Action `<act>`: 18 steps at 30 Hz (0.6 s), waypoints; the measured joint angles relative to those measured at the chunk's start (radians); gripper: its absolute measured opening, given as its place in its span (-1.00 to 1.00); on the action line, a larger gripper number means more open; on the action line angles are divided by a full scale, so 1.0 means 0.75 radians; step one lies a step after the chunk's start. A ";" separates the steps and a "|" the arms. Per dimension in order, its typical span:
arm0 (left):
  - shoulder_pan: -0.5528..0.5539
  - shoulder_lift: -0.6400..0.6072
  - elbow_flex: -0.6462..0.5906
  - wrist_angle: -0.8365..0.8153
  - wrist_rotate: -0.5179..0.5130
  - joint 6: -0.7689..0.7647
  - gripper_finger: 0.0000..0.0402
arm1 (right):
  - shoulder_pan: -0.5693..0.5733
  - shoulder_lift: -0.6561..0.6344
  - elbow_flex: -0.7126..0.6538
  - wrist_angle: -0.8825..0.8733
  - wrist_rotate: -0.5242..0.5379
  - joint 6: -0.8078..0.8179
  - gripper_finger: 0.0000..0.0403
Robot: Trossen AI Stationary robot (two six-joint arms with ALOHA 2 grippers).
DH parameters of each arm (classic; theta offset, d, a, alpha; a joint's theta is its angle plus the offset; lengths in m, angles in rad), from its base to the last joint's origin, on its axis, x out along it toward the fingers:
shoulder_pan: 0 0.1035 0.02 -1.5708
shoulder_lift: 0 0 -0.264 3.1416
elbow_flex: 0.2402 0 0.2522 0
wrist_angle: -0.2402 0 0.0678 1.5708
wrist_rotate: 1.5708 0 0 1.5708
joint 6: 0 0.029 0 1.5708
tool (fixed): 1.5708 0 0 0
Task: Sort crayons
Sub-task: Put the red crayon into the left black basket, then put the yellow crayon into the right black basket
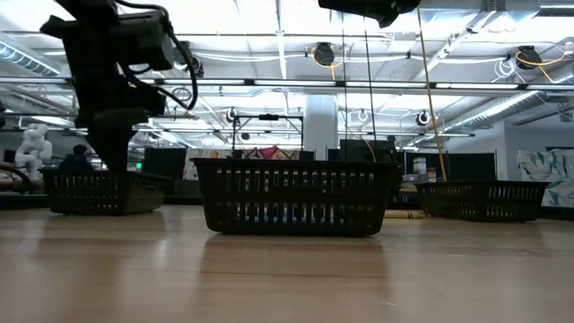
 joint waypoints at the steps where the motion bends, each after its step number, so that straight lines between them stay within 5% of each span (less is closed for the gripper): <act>1: 0.011 0.002 0.000 -0.001 0.000 0.017 -0.75 | 0.000 0.000 0.000 0.000 0.000 0.000 -0.57; 9: 0.079 -0.076 0.102 -0.004 0.001 0.150 -0.30 | 0.002 0.000 0.000 -0.027 0.000 0.010 -0.57; 14: 0.060 -0.183 0.181 0.032 -0.003 0.215 -0.19 | -0.019 0.010 0.000 -0.040 -0.001 0.121 -0.57; 18: -0.030 -0.274 0.164 0.280 -0.060 0.276 -0.18 | -0.030 0.059 0.000 -0.048 -0.004 0.190 -0.57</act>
